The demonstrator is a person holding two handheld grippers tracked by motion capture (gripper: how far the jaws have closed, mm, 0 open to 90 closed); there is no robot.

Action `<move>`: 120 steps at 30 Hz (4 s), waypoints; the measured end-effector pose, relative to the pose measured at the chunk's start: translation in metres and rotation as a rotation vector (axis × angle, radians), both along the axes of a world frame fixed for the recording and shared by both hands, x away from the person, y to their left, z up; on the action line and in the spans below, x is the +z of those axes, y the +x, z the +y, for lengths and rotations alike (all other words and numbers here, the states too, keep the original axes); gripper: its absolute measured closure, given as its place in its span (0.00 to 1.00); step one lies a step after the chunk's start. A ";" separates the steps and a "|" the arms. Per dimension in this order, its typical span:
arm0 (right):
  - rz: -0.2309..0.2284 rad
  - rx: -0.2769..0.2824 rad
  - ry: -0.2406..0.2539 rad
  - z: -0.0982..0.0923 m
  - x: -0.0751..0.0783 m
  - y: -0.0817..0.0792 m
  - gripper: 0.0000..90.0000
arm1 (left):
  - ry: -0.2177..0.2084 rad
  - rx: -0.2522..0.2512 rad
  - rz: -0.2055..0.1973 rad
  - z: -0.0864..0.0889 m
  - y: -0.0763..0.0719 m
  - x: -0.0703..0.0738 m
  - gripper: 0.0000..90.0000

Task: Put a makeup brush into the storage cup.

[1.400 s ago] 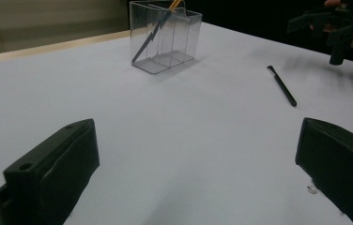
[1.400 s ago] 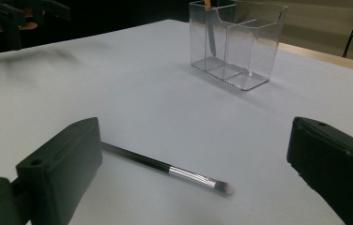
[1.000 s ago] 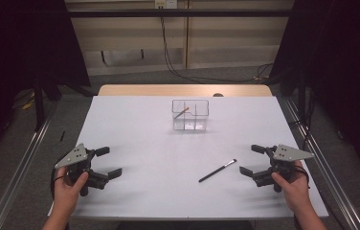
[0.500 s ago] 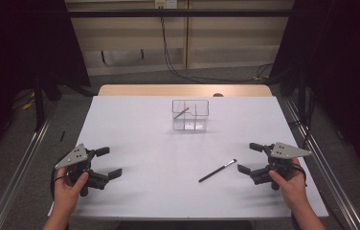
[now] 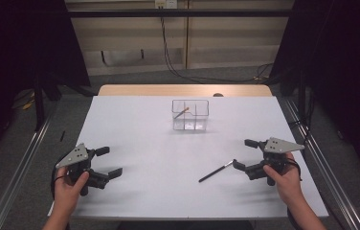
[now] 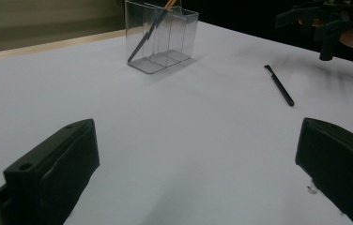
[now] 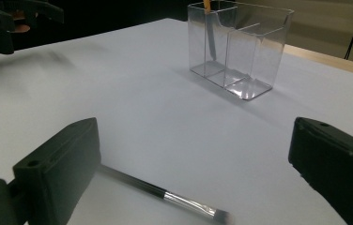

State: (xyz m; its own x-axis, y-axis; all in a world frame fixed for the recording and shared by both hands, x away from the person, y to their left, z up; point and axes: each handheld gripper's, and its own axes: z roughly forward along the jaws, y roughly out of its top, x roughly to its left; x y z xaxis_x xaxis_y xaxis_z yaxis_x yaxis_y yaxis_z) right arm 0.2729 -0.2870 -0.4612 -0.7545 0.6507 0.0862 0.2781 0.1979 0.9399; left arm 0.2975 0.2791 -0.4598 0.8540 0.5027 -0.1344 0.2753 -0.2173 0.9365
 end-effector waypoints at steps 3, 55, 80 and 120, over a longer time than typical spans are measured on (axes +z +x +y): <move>0.005 0.007 -0.003 0.003 0.001 0.003 0.03 | -0.002 -0.006 0.003 0.000 -0.001 0.000 0.00; 0.357 0.195 -0.464 0.042 0.012 0.063 0.04 | 0.004 -0.011 0.009 -0.003 0.000 -0.002 0.00; 0.437 0.334 -0.694 0.066 0.006 0.068 0.07 | 0.010 -0.010 0.007 -0.005 0.001 -0.001 0.00; 0.402 0.423 -0.789 0.080 0.003 0.066 0.39 | 0.004 -0.023 0.024 -0.005 0.001 -0.002 0.00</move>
